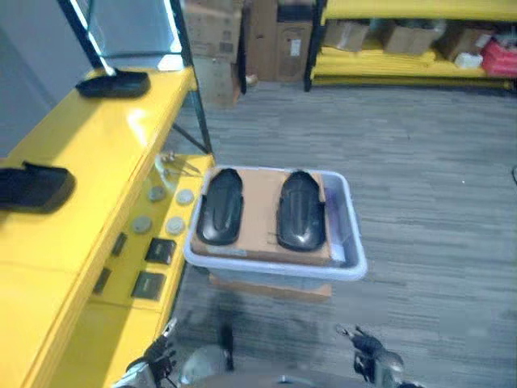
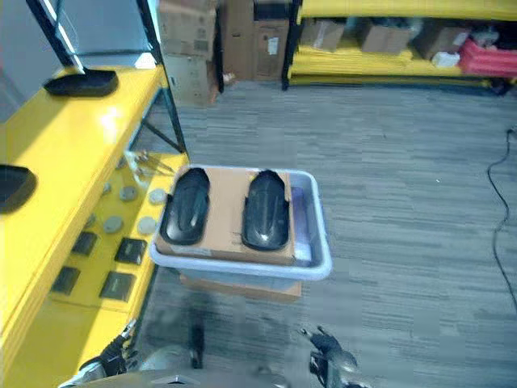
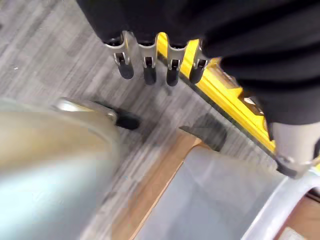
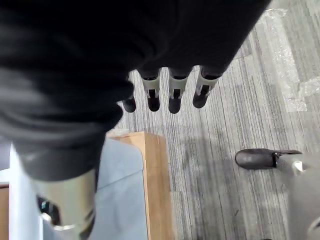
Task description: Move parts from the plastic box to the shelf.
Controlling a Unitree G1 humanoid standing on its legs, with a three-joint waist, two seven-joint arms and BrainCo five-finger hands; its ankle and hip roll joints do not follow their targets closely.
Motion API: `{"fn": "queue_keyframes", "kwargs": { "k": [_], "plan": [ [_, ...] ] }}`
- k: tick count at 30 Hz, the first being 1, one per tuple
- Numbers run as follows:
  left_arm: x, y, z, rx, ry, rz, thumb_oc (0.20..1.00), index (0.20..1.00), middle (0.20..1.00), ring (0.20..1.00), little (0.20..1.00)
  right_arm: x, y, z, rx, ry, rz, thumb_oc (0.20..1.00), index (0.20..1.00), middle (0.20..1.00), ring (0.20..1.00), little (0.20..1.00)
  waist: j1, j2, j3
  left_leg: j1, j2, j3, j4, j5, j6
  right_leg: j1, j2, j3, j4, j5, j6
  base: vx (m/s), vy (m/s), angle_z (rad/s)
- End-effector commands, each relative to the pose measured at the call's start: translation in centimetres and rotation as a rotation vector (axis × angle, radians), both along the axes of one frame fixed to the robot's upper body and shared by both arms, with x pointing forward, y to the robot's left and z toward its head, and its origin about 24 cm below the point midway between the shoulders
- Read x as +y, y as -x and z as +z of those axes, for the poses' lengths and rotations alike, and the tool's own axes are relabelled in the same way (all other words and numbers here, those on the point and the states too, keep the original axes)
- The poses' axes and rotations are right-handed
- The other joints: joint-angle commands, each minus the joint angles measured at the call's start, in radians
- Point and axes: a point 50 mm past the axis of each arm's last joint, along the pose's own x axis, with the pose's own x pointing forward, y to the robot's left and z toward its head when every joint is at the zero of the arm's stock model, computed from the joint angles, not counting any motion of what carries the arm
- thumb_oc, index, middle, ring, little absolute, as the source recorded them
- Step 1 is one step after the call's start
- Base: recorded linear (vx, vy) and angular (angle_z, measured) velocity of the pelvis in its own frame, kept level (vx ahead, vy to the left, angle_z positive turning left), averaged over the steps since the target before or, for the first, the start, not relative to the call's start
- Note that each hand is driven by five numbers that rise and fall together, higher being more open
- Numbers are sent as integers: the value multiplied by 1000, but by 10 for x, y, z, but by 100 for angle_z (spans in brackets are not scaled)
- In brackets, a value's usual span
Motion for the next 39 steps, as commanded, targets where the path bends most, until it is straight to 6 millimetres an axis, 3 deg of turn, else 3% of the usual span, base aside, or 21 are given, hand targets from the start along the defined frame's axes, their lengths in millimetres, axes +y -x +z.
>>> {"fn": "queue_keyframes", "kwargs": {
  "k": [1,2,4,5,7,10,13,16,19,22,27,33,39],
  "plan": [
    [13,9,0,42,-67,3,1000,1000,1000,1000,1000,-14,-60,49,-356,168,-68,1000,1000,1000,1000,1000,37,-50,0,20,1,-12,32,-114,-57,-137,-3,6,-100,185,23,81,60,11],
    [15,12,0,48,-75,0,1000,1000,1000,1000,1000,-13,-73,64,-427,222,-62,1000,1000,1000,1000,1000,33,-50,-2,24,0,-11,29,-116,-54,-142,-4,10,-98,185,24,59,73,-14],
    [18,24,-1,57,-89,4,1000,1000,1000,1000,1000,-14,-107,120,-686,307,-59,1000,1000,1000,1000,1000,20,-47,-4,37,-2,-1,10,-121,-44,-154,-5,23,-96,189,30,41,99,-10],
    [21,33,-2,63,-82,29,1000,1000,1000,1000,1000,-12,-120,162,-857,366,-40,1000,1000,1000,1000,1000,8,-43,-6,48,-6,8,-2,-127,-37,-160,-6,33,-96,188,36,53,125,-10],
    [22,41,-3,73,-71,39,1000,1000,1000,1000,1000,-15,-131,215,-1051,412,-12,1000,1000,1000,1000,1000,3,-36,-8,63,-12,20,-16,-136,-27,-164,-9,43,-95,187,42,71,139,-19],
    [17,49,-5,76,-54,33,1000,1000,1000,1000,1000,-16,-139,250,-1139,434,55,1000,1000,1000,1000,1000,14,-32,-8,77,-17,24,-24,-143,-20,-162,-15,41,-93,186,45,82,100,-13],
    [14,53,-6,84,-53,18,1000,1000,1000,1000,1000,-17,-146,249,-1088,466,102,1000,1000,1000,1000,1000,35,-32,-8,80,-20,20,-25,-144,-17,-158,-21,27,-89,186,48,66,37,2],
    [12,57,-7,94,-56,-9,1000,1000,1000,1000,1000,-16,-155,230,-965,481,93,1000,1000,1000,1000,1000,66,-33,-5,74,-21,6,-19,-142,-15,-155,-31,6,-81,185,48,70,25,10],
    [12,59,-7,98,-54,-54,1000,1000,1000,1000,1000,-28,-165,208,-839,551,42,1000,1000,1000,1000,1000,108,-25,5,46,-25,-19,1,-139,-15,-167,-45,-21,-65,184,49,45,40,24],
    [14,56,-6,96,-53,-74,1000,1000,1000,1000,1000,-41,-171,203,-779,583,-9,1000,1000,1000,1000,1000,134,-17,17,15,-28,-36,21,-135,-16,-185,-57,-40,-51,185,50,-21,50,21],
    [23,34,-1,49,-44,-93,1000,1000,1000,1000,1000,-66,-190,228,-773,677,-109,1000,1000,1000,1000,1000,167,1,74,-72,-36,-71,52,-121,-20,-242,-74,-70,-26,185,52,-141,38,35],
    [29,25,3,12,-25,-98,1000,1000,1000,1000,1000,-91,-194,252,-785,741,-204,1000,1000,1000,1000,1000,186,15,123,-129,-45,-98,63,-106,-23,-281,-80,-88,-13,183,53,-102,22,14],
    [28,26,3,-12,2,-79,1000,1000,1000,1000,1000,-108,-187,254,-713,790,-215,1000,1000,1000,1000,1000,192,22,149,-145,-51,-103,57,-97,-26,-294,-88,-94,-7,179,53,-22,57,4]
  ]
}}
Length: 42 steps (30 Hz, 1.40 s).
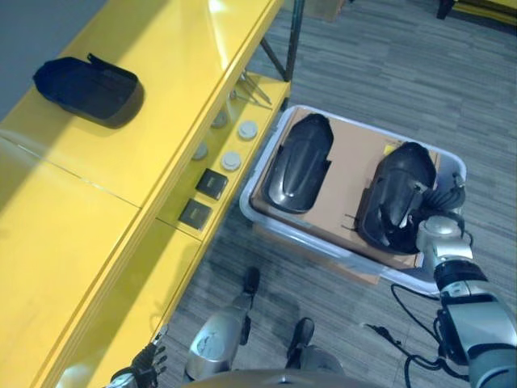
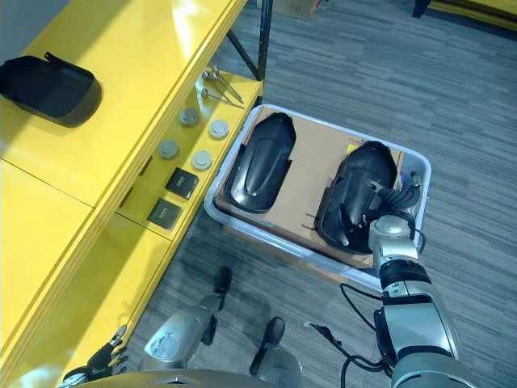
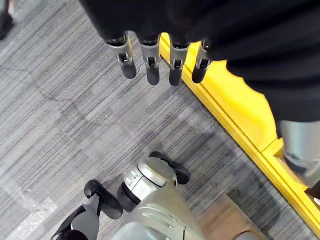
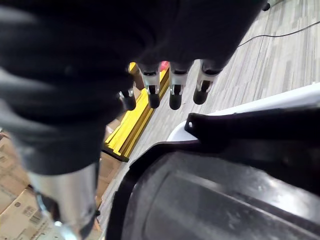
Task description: Move parts from the plastic box to the shelf.
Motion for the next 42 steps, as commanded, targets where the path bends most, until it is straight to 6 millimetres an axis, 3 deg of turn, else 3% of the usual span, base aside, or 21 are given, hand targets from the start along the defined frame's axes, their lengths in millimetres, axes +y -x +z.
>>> {"fn": "queue_keyframes", "kwargs": {
  "k": [1,9,25,26,27,35,42],
  "plan": [
    [4,-2,2,-22,1,-3,1000,1000,1000,1000,1000,-16,4,25,-40,97,-26,1000,1000,1000,1000,1000,3,-12,-21,14,11,1,120,-161,-5,-106,-57,-15,-51,145,19,0,37,3],
    [5,-6,3,-44,16,20,1000,1000,1000,1000,1000,-22,13,2,52,67,-69,1000,1000,1000,1000,1000,9,-11,2,-5,8,2,126,-158,-6,-119,-64,-16,-43,144,20,-2,26,3],
    [6,-32,10,-98,9,-15,1000,1000,1000,1000,1000,-4,12,-38,223,-26,4,1000,1000,1000,1000,1000,30,-17,69,-82,3,-4,192,-167,-1,-167,-66,-15,-13,142,15,-34,-17,3],
    [7,-34,11,-102,7,-14,1000,1000,1000,1000,1000,-4,12,-40,234,-37,7,536,536,536,536,536,32,-19,73,-87,2,-5,196,-167,-1,-170,-66,-16,-11,142,14,-24,-36,1],
    [8,-35,11,-105,5,-16,1000,1000,1000,1000,1000,-3,13,-43,244,-44,5,200,200,200,200,200,34,-20,76,-90,2,-5,199,-167,-1,-170,-65,-16,-12,143,14,-27,-39,-3],
    [12,-47,17,-153,2,-24,1000,1000,1000,1000,1000,-4,19,-55,249,-119,-6,200,200,200,200,200,37,-32,86,-100,2,-4,210,-171,0,-176,-62,-14,-9,146,14,-17,-33,1],
    [5,-70,30,-314,76,-64,1000,1000,1000,1000,1000,-2,22,-57,189,-154,-33,200,200,200,200,200,35,-45,63,-60,10,2,206,-185,-3,-136,-52,-10,-24,142,11,2,-24,0]
  ]
}}
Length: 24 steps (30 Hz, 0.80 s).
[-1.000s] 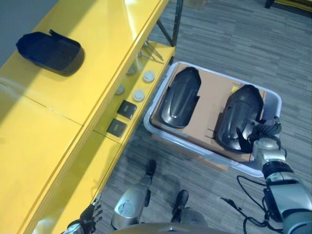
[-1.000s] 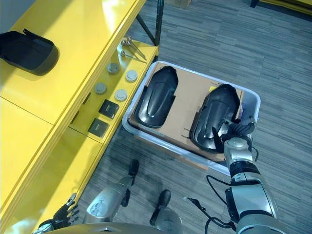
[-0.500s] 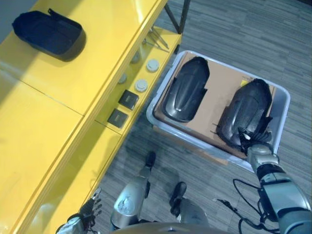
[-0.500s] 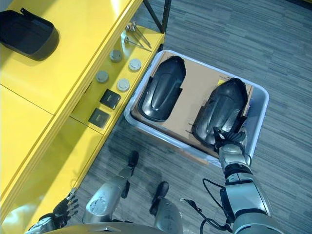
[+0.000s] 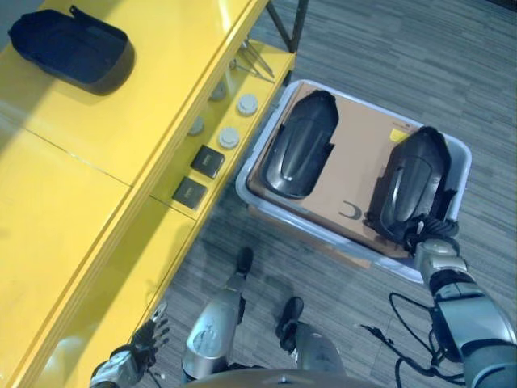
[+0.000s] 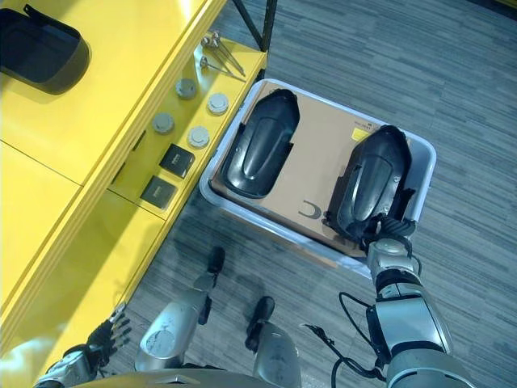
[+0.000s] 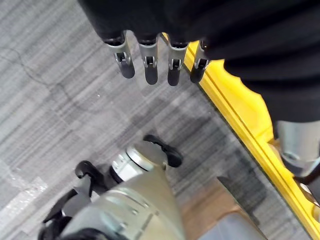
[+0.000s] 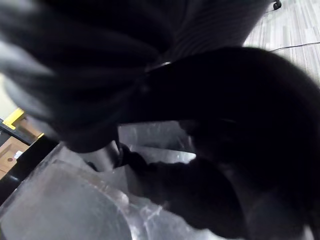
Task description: Move parts from the plastic box to the shelf.
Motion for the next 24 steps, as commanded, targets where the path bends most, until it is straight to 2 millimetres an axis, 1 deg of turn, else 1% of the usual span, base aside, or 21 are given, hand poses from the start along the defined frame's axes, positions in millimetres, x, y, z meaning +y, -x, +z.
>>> {"fn": "queue_keyframes", "kwargs": {
  "k": [1,4,5,6,7,8,10,11,12,13,15,17,19,20,22,24],
  "plan": [
    [-3,-29,16,-162,45,-48,1000,1000,1000,1000,1000,8,-1,-2,-52,4,43,200,200,200,200,200,25,-24,-18,11,-9,33,155,-209,-1,-38,-56,10,-173,207,38,30,-37,2],
    [-12,-51,34,-282,89,-65,1000,1000,1000,1000,1000,14,-1,0,-101,6,65,200,200,200,200,200,20,-36,-48,50,-1,39,146,-219,-4,-3,-49,13,-187,206,38,51,-35,0],
    [-16,-64,47,-359,99,-77,1000,1000,1000,1000,1000,18,-2,3,-139,10,80,200,200,200,200,200,16,-40,-61,71,5,43,141,-223,-6,15,-46,16,-194,206,37,45,-14,-7],
    [-16,-66,48,-371,99,-81,1000,1000,1000,1000,1000,19,-2,4,-143,8,82,200,200,200,200,200,14,-42,-65,69,4,42,138,-220,-6,14,-47,15,-195,208,37,99,-3,-12],
    [-25,-88,77,-481,142,-102,1000,1000,1000,1000,1000,29,0,8,-189,34,139,200,200,200,200,200,2,-51,-96,111,14,53,127,-227,-7,47,-41,25,-207,208,37,87,5,-17],
    [-29,-94,86,-526,158,-120,1000,1000,1000,1000,1000,32,1,11,-211,56,160,200,200,200,200,200,-3,-53,-108,124,17,58,123,-229,-7,57,-41,29,-209,208,37,142,18,-17],
    [-46,-118,119,-662,209,-167,1000,1000,1000,1000,1000,45,-3,22,-268,58,244,200,200,200,200,200,-23,-59,-155,176,24,75,108,-236,-5,92,-35,49,-219,209,37,127,34,-27],
    [-49,-121,124,-678,219,-173,1000,1000,1000,1000,1000,48,-4,24,-275,70,260,200,200,200,200,200,-26,-59,-160,184,24,78,106,-237,-4,96,-34,53,-220,210,37,136,42,-44],
    [-66,-134,142,-730,277,-234,1000,1000,1000,1000,1000,60,-11,31,-294,75,323,200,200,200,200,200,-39,-60,-183,214,27,91,99,-241,-3,117,-32,66,-226,211,38,96,34,-43],
    [-74,-138,147,-734,299,-258,1000,1000,1000,1000,1000,65,-14,33,-301,75,345,200,200,200,200,200,-44,-60,-191,222,27,94,97,-242,-2,122,-32,70,-228,211,38,96,39,-35],
    [-99,-151,162,-747,341,-325,1000,1000,1000,1000,1000,84,-26,42,-323,73,414,200,200,200,200,200,-66,-61,-213,248,29,111,87,-243,-3,137,-29,86,-235,214,40,41,25,-23],
    [-116,-158,167,-732,364,-366,1000,1000,1000,1000,1000,97,-34,48,-346,54,457,200,200,200,200,200,-81,-62,-224,265,30,124,80,-242,-3,144,-27,97,-240,218,42,21,12,-20],
    [-140,-167,175,-701,401,-403,1000,1000,1000,1000,1000,118,-45,55,-359,36,515,200,200,200,200,200,-108,-63,-242,287,30,142,70,-243,-3,151,-23,113,-246,222,45,19,12,-19],
    [-146,-169,176,-681,409,-426,1000,1000,1000,1000,1000,123,-48,56,-360,35,530,200,200,200,200,200,-114,-62,-246,291,29,146,68,-244,-3,152,-23,118,-248,223,46,9,7,-21],
    [-163,-175,180,-671,375,-470,1000,1000,1000,1000,1000,139,-54,60,-368,19,569,200,200,200,200,200,-132,-60,-259,305,30,160,60,-244,-2,155,-21,129,-254,227,49,2,5,-25],
    [-172,-177,181,-654,365,-496,1000,1000,1000,1000,1000,147,-58,62,-374,10,583,200,200,200,200,200,-140,-60,-265,311,30,165,55,-244,-1,156,-20,134,-257,229,51,0,7,-22]
  ]
}}
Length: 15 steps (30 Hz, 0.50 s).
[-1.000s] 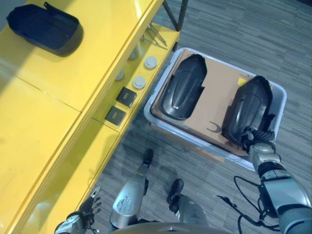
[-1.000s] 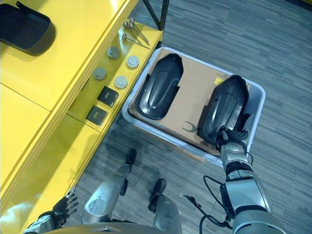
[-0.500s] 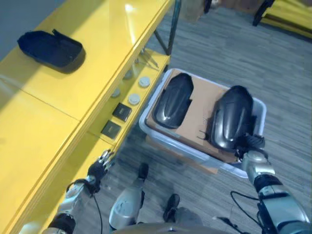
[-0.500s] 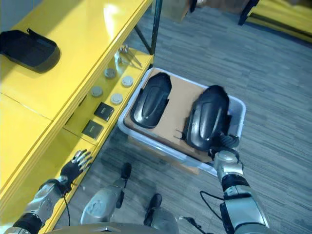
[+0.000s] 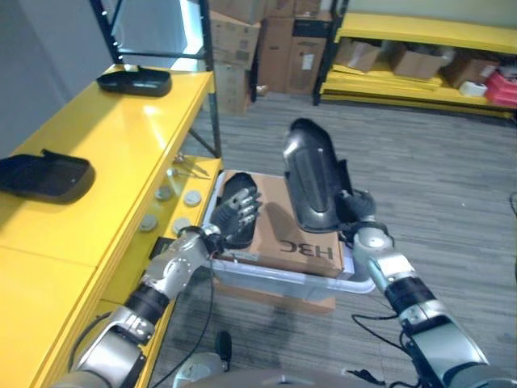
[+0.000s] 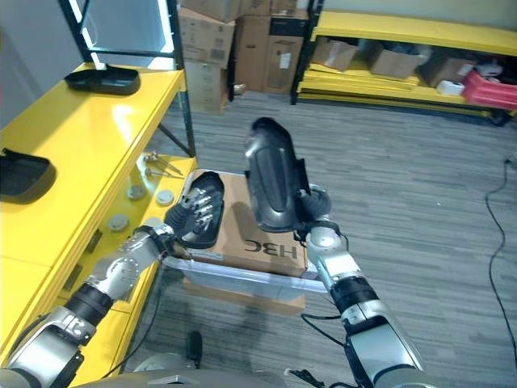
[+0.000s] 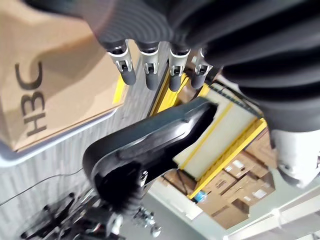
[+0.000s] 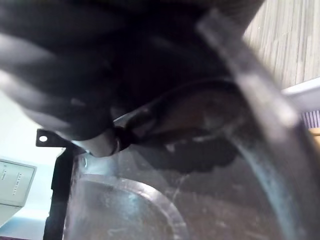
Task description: Move parts from the plastic box to the shelf.
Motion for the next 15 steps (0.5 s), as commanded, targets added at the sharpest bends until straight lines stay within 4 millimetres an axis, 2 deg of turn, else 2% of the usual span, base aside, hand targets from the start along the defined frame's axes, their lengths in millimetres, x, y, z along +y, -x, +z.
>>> {"fn": "queue_keyframes", "kwargs": {
  "k": [1,4,6,9,15],
  "plan": [
    [-12,-9,-2,58,-24,24,1000,1000,1000,1000,1000,10,-21,41,-141,9,22,200,200,200,200,200,30,-4,-40,42,19,28,90,-169,-22,-114,-24,1,-66,155,41,11,12,-12],
    [-27,-10,-6,114,-36,-44,1000,1000,1000,1000,1000,25,-27,47,-148,-13,64,200,200,200,200,200,2,-2,-58,53,19,50,86,-174,-22,-119,-22,18,-71,160,46,0,2,-13],
    [-42,-6,-1,149,36,-121,1000,1000,1000,1000,1000,33,-27,47,-148,-15,82,200,200,200,200,200,-10,-1,-65,57,19,59,83,-176,-22,-121,-22,23,-75,163,47,-4,0,-18],
    [-57,-6,11,98,17,-126,1000,1000,1000,1000,1000,41,-28,45,-142,-37,109,200,200,200,200,200,-28,1,-74,62,18,73,80,-180,-22,-126,-18,33,-78,167,48,-2,5,-13],
    [-65,-8,20,92,7,-99,1000,1000,1000,1000,1000,47,-29,42,-110,-44,145,200,200,200,200,200,-37,-1,-86,66,17,80,78,-182,-23,-128,-17,35,-82,169,50,2,-2,-7]
  ]
}}
